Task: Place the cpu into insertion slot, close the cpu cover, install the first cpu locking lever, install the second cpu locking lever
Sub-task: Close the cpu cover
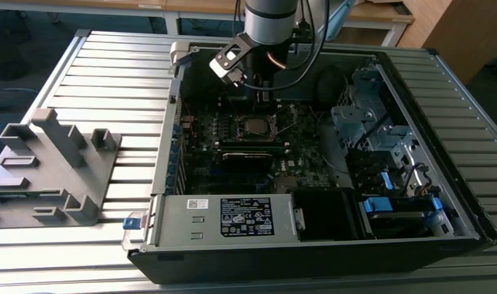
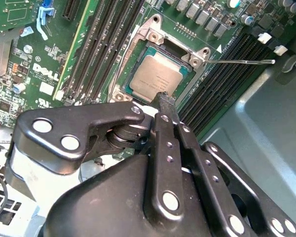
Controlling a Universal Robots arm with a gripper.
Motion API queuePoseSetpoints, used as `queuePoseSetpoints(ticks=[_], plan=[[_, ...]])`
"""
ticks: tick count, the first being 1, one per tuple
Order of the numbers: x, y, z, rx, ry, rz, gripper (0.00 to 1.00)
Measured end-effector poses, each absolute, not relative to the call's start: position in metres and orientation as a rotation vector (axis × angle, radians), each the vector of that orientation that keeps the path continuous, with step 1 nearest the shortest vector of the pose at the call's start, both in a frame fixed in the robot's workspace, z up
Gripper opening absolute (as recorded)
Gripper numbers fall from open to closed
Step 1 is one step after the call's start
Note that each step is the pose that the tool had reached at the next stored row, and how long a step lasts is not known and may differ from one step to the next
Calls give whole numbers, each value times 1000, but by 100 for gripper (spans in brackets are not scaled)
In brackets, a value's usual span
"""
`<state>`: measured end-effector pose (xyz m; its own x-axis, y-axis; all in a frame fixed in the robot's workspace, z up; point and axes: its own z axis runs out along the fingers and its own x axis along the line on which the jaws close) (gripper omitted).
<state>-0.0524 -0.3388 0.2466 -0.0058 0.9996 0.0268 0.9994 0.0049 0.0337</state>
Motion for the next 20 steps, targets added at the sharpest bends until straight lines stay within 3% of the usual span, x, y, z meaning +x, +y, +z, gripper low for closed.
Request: queuePoseSetpoints(ticks=[20], plan=[[-51, -339, 252, 2212, 2223, 66, 10]])
